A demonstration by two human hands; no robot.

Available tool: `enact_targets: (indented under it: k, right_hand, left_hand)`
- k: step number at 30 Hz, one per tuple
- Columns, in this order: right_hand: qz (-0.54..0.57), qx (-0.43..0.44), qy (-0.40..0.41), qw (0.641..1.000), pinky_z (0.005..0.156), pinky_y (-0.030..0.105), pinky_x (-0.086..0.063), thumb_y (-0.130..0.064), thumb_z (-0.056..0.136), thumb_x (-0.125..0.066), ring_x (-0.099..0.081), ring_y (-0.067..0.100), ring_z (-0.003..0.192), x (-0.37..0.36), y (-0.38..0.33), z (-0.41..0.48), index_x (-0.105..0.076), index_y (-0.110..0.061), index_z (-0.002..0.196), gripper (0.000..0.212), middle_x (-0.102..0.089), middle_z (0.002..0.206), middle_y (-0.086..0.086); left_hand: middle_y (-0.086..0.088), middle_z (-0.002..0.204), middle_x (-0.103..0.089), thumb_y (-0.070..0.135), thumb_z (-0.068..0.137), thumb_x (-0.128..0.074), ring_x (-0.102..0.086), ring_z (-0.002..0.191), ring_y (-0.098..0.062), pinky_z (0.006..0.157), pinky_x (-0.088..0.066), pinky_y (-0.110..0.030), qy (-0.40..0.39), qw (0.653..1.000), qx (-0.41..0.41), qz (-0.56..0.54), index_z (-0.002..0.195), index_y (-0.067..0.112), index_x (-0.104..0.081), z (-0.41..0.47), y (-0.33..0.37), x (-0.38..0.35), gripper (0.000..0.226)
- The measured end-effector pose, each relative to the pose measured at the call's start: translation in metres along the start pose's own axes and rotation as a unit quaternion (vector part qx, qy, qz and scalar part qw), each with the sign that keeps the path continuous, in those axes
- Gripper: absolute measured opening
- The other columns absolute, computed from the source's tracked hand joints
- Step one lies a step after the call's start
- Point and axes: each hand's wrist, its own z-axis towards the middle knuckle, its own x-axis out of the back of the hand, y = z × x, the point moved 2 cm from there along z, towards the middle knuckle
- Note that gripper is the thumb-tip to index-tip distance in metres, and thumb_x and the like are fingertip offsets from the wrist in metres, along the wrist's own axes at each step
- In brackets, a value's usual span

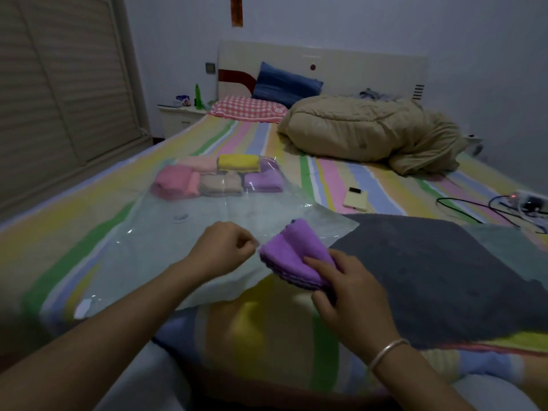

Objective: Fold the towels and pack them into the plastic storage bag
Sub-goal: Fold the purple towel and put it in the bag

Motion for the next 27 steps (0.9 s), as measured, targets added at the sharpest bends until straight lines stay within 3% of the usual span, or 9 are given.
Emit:
enact_targets:
  k: [3, 7, 11, 13, 17, 20, 21, 24, 27]
  right_hand:
    - [-0.150, -0.026, -0.124, 0.981, 0.054, 0.032, -0.047, -0.038, 0.067, -0.044, -0.060, 0.023, 0.072, -0.020, 0.009, -0.008, -0.072, -0.031, 0.093, 0.039, -0.063, 0.089, 0.000]
    - [-0.156, -0.073, -0.252, 0.952, 0.080, 0.029, -0.042, -0.038, 0.086, -0.046, -0.051, 0.024, 0.107, -0.027, 0.001, -0.006, -0.059, -0.029, 0.118, 0.036, -0.054, 0.114, 0.002]
    - [-0.010, -0.055, -0.203, 0.978, 0.061, 0.027, -0.038, -0.040, 0.085, -0.047, -0.050, 0.018, 0.075, -0.011, -0.042, 0.021, -0.064, -0.024, 0.100, 0.028, -0.053, 0.087, -0.001]
    - [0.046, -0.066, -0.197, 0.977, 0.057, 0.028, -0.041, -0.039, 0.083, -0.049, -0.053, 0.018, 0.070, -0.020, -0.061, 0.041, -0.066, -0.021, 0.092, 0.027, -0.057, 0.082, 0.000]
    - [0.063, -0.113, -0.198, 0.972, 0.068, 0.030, -0.041, -0.037, 0.084, -0.051, -0.059, 0.030, 0.092, -0.075, -0.067, 0.103, -0.066, -0.016, 0.092, 0.027, -0.063, 0.096, 0.011]
    - [0.059, -0.084, -0.212, 0.972, 0.092, 0.030, -0.040, -0.048, 0.088, -0.034, -0.052, 0.027, 0.118, -0.119, -0.072, 0.153, -0.061, -0.017, 0.118, 0.051, -0.058, 0.127, 0.006]
    - [0.062, -0.101, -0.219, 0.969, 0.094, 0.030, -0.040, -0.044, 0.091, -0.037, -0.051, 0.026, 0.119, -0.134, -0.069, 0.169, -0.059, -0.016, 0.122, 0.047, -0.055, 0.131, 0.003]
    - [0.071, -0.179, -0.221, 0.956, 0.085, 0.033, -0.046, -0.033, 0.092, -0.053, -0.057, 0.032, 0.110, -0.177, -0.062, 0.215, -0.060, -0.012, 0.117, 0.033, -0.060, 0.119, 0.013]
    - [0.078, -0.180, -0.189, 0.962, 0.073, 0.031, -0.045, -0.039, 0.077, -0.050, -0.062, 0.033, 0.100, -0.218, -0.070, 0.258, -0.059, -0.016, 0.110, 0.042, -0.063, 0.108, 0.014]
  left_hand:
    - [0.012, 0.065, -0.071, 0.043, 0.078, -0.057, -0.066, 0.064, -0.004, 0.070, -0.057, -0.034, 0.006, 0.998, 0.026, -0.064, 0.080, 0.024, -0.077, 0.011, -0.001, 0.014, 0.027]
    - [0.008, 0.069, -0.072, 0.057, 0.074, -0.049, -0.067, 0.069, -0.010, 0.066, -0.054, -0.033, 0.052, 0.999, -0.007, 0.005, 0.080, 0.028, -0.076, 0.019, 0.005, 0.031, 0.040]
    - [0.008, 0.075, -0.073, 0.051, 0.080, -0.056, -0.067, 0.071, -0.012, 0.063, -0.052, -0.030, 0.083, 0.995, -0.045, 0.010, 0.088, 0.029, -0.077, 0.020, 0.016, 0.045, 0.031]
    - [0.008, 0.081, -0.075, 0.044, 0.085, -0.062, -0.067, 0.074, -0.010, 0.066, -0.053, -0.030, 0.102, 0.994, -0.047, 0.010, 0.092, 0.029, -0.077, 0.021, 0.019, 0.052, 0.022]
    - [0.009, 0.080, -0.074, 0.048, 0.084, -0.062, -0.067, 0.072, -0.006, 0.069, -0.055, -0.031, 0.097, 0.992, -0.072, -0.040, 0.091, 0.029, -0.077, 0.024, 0.018, 0.066, 0.025]
    - [0.006, 0.082, -0.075, 0.043, 0.091, -0.058, -0.070, 0.072, -0.007, 0.061, -0.056, -0.027, -0.006, 0.976, -0.043, -0.213, 0.095, 0.022, -0.076, 0.030, 0.001, 0.072, 0.028]
    - [0.003, 0.085, -0.075, 0.039, 0.093, -0.055, -0.071, 0.073, -0.008, 0.057, -0.053, -0.022, -0.024, 0.964, -0.018, -0.265, 0.097, 0.019, -0.074, 0.033, -0.010, 0.073, 0.028]
    - [0.000, 0.091, -0.075, 0.028, 0.095, -0.054, -0.070, 0.074, -0.006, 0.060, -0.051, -0.019, 0.043, 0.955, 0.051, -0.289, 0.096, 0.015, -0.074, 0.049, -0.071, 0.083, 0.023]
    - [0.003, 0.092, -0.074, 0.031, 0.090, -0.062, -0.068, 0.085, -0.010, 0.076, -0.050, -0.027, 0.125, 0.972, 0.106, -0.171, 0.098, 0.021, -0.076, 0.070, -0.160, 0.093, 0.019]
